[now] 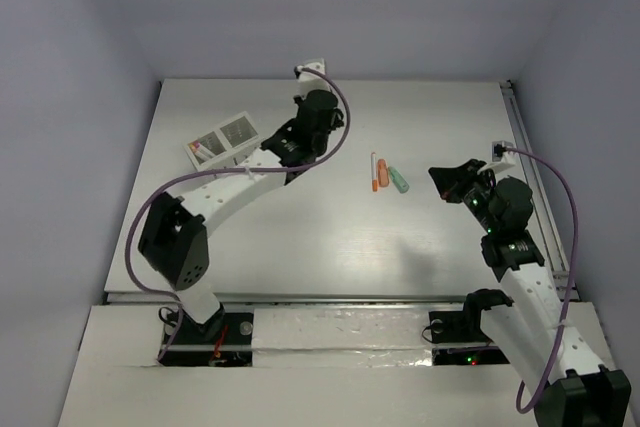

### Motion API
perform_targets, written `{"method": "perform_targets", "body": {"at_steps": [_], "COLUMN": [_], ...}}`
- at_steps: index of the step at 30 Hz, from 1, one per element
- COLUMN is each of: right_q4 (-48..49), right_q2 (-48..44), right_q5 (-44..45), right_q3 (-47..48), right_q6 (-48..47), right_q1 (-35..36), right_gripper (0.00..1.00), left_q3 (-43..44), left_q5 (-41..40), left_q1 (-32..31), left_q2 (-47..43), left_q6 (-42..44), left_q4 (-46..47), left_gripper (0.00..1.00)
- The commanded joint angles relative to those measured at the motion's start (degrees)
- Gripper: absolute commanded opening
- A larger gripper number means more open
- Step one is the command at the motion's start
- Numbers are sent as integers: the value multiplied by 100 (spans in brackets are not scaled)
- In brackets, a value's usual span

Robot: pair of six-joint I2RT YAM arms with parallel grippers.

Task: Sort the stationery into containers
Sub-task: Pick up the pen from the center of the board.

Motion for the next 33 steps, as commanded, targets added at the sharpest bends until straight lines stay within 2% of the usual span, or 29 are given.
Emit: {"method": "perform_targets", "body": {"at_steps": [1, 6, 9, 13, 22, 29, 33], "right_q4": [-155, -190, -164, -138, -59, -41, -23], "right_q2": [-189, -233, -189, -48, -57, -83, -83], "right_q5": [600, 715, 636, 487, 337, 293, 250], "right_q3": [293, 275, 292, 319, 301, 293, 293], "right_q6": [-133, -115, -124, -133, -142, -142, -142], "right_q1": [-13, -13, -13, -13, -13, -13, -13], "right_gripper": [7, 10, 10, 11, 14, 15, 15], "left_q3": [31, 452, 680, 988, 1427, 2069, 2517], "left_q5": [1386, 1739, 1889, 2108, 2100, 1275, 1203], "left_q1": [-222, -565, -618, -618, -671, -671, -671], "left_q2": [535, 1634, 2073, 2461, 2936, 3392, 3630], "left_q6": [-1046, -1328, -1416, -1434, -1486, -1267, -1126], "left_q4": [-879, -1009, -957, -948, -992, -1449, -1713], "left_gripper": [0, 3, 9, 23, 25, 23, 23]}}
